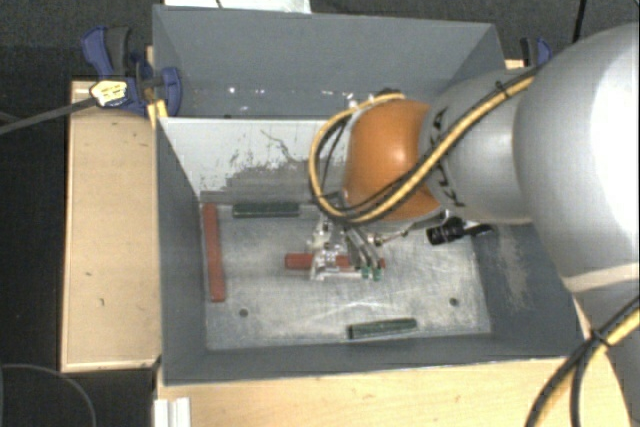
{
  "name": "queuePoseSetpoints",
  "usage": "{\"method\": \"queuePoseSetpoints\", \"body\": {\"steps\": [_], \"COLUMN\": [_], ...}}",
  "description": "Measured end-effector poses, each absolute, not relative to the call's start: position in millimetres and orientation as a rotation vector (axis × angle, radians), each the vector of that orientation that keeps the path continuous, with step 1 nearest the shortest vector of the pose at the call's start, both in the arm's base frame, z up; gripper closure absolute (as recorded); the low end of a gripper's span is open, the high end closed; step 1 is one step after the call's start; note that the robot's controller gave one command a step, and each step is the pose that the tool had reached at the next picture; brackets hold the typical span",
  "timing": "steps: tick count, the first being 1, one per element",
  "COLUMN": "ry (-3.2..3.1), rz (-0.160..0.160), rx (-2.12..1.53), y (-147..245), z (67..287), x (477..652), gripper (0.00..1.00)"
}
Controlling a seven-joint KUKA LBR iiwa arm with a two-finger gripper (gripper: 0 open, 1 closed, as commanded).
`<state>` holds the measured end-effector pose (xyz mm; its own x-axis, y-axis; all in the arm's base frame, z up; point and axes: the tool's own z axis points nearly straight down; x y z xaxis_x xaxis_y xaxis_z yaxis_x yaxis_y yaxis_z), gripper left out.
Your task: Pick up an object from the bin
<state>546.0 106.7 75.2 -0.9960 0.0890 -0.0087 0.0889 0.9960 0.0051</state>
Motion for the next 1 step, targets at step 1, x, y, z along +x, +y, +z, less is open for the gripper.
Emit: {"method": "queuePoseSetpoints", "body": {"steps": [1], "ry": [3.133], "rz": [0.002], "rx": [0.165], "y": [90.7], "z": [218.1], "x": [568.9], "gripper": [1.00]}}
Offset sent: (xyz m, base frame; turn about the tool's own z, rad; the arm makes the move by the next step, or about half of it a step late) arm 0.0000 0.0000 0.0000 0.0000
